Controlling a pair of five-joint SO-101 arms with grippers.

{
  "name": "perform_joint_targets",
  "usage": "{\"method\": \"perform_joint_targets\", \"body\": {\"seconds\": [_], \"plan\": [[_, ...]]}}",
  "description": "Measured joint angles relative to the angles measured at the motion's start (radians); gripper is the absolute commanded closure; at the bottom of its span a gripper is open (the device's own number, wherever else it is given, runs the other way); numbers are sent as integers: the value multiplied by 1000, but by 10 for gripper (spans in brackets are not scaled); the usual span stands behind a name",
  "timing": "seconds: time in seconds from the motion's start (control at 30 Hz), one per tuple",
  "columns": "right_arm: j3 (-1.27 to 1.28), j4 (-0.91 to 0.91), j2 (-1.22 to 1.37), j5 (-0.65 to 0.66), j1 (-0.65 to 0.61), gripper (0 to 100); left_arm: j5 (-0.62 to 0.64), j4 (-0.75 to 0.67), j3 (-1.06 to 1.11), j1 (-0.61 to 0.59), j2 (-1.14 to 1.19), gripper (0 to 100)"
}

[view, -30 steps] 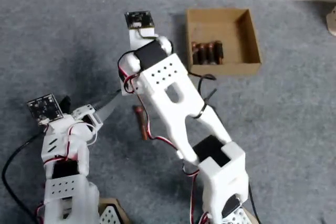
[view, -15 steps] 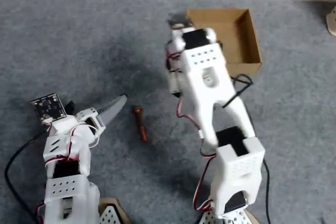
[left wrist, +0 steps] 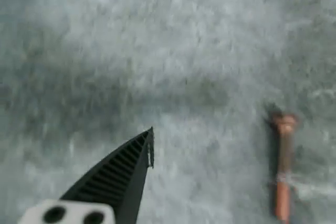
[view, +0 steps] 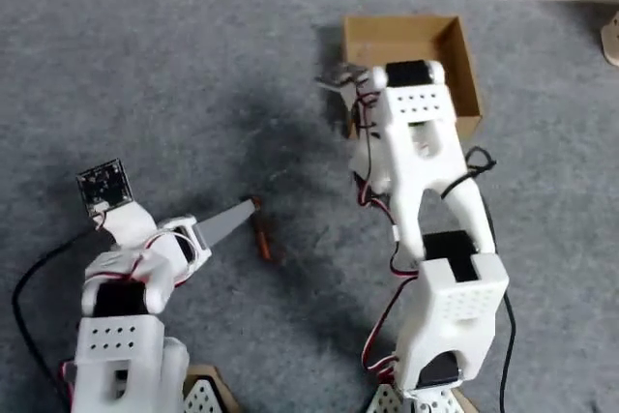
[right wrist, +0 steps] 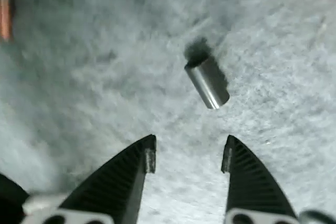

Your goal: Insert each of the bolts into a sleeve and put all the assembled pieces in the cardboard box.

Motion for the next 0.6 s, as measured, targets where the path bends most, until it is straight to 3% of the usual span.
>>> {"method": "perform_joint_targets", "body": {"seconds": [0.17, 0.3, 0.43, 0.6], "plan": [[49, 0, 0, 253, 44, 808, 138, 115, -51, 64, -2, 405], [83, 0, 0, 400, 71, 808, 150, 118, -52, 129, -2, 405], [89, 0, 0, 460, 78, 808, 143, 118, -31, 221, -3, 405], [89, 0, 0, 493, 78, 808, 158, 29, 55, 215, -2, 405]]}}
